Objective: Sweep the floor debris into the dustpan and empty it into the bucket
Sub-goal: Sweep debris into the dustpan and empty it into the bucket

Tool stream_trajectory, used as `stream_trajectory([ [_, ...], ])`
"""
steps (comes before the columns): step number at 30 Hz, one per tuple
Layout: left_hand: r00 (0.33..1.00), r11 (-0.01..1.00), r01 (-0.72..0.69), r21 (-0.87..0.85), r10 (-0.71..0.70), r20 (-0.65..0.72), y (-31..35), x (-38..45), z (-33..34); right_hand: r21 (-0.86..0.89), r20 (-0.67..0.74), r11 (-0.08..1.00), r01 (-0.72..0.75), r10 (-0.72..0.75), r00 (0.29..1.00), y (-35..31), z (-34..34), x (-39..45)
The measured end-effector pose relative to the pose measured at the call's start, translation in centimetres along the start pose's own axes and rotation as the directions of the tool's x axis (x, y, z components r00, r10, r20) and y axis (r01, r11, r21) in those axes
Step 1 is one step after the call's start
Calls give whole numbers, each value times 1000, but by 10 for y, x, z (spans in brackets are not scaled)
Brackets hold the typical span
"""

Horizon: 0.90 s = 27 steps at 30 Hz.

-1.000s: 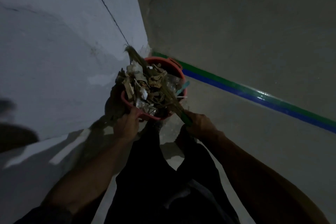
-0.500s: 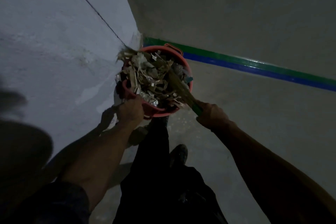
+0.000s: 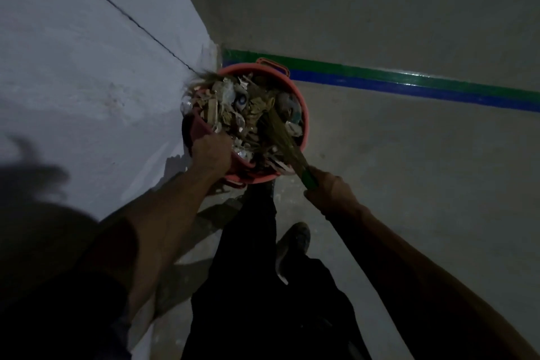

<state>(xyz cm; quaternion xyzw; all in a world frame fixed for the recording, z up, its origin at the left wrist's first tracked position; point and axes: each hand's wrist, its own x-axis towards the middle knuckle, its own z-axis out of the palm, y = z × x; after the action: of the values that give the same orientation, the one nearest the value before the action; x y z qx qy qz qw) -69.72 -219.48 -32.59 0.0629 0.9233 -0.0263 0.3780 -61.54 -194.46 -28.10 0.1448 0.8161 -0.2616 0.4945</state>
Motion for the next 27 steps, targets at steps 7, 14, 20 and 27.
stream_trajectory([
  [7, 994, 993, -99, 57, 96, 46, 11, 44, 14, 154, 3, 983, -98, 99, 995, 6, 5, 53],
  [14, 991, 983, -132, 124, 128, 43, 19, 69, 46, 160, 0, 981, -108, 109, 994, 12, 28, 74],
  [20, 990, 989, -130, 67, 126, 68, 11, 51, 61, 173, -42, 982, -69, 78, 996, 10, 47, 63],
  [27, 994, 989, -109, 104, 111, -15, 8, 4, 17, -41, -182, 998, -42, 34, 983, 5, 59, -8],
])
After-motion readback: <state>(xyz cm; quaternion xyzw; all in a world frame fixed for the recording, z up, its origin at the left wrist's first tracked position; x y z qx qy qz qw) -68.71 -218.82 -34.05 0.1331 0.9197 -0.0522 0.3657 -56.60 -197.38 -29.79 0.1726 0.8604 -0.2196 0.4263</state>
